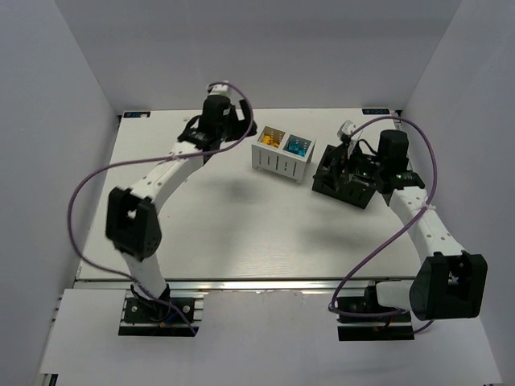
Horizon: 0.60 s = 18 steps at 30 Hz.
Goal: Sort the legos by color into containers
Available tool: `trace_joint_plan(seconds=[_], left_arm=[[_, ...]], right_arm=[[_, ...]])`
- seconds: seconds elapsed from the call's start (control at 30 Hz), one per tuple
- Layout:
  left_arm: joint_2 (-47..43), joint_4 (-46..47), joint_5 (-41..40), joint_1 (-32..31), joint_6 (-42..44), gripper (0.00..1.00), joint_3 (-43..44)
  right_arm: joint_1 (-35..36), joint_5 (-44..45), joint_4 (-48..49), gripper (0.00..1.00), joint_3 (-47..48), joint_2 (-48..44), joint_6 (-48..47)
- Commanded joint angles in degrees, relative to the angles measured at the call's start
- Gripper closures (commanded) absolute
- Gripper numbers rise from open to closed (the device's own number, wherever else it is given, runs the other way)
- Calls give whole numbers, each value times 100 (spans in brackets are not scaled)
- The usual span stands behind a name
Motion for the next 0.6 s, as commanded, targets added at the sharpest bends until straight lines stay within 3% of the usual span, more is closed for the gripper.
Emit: trace_joint_plan(seconds=[0.0, 0.1, 0.2, 0.27, 0.37, 0.4, 0.47, 0.5, 0.53, 0.57], left_arm=[[-1485, 338, -1173, 175, -71, 2, -1038], [-2619, 357, -1336, 535, -344, 2, -2287], [-3481, -81, -915, 1185, -669, 2, -3114], [-3981, -545, -843, 1580, -706, 2, -3535], [-4422, -1091, -1001, 2011, -854, 9, -3966], [-4485, -1180, -940, 2170, -907, 22, -4064], [-4485, -1522, -676, 2608, -908, 45, -4248], [-4442, -1620, -615, 2793, -873, 55, -4302], [-4380, -1725, -536, 2978, -838, 75, -4337], [-4319, -1909, -465, 3215, -803, 81, -4363]], right_arm=[[-14, -618, 430, 11, -329, -189, -161], [30, -1077, 360, 11, -357, -110, -126], [293, -683, -61, 12, -199, 22, -275], [522, -367, -378, 18, -41, 180, -337], [751, -242, -650, 34, 82, 365, -302], [856, -216, -686, 45, 100, 391, -293], [927, -215, -747, 56, 117, 462, -284], [953, -215, -739, 70, 118, 470, -284], [997, -224, -730, 78, 109, 470, -275], [1023, -242, -704, 82, 83, 462, -267]])
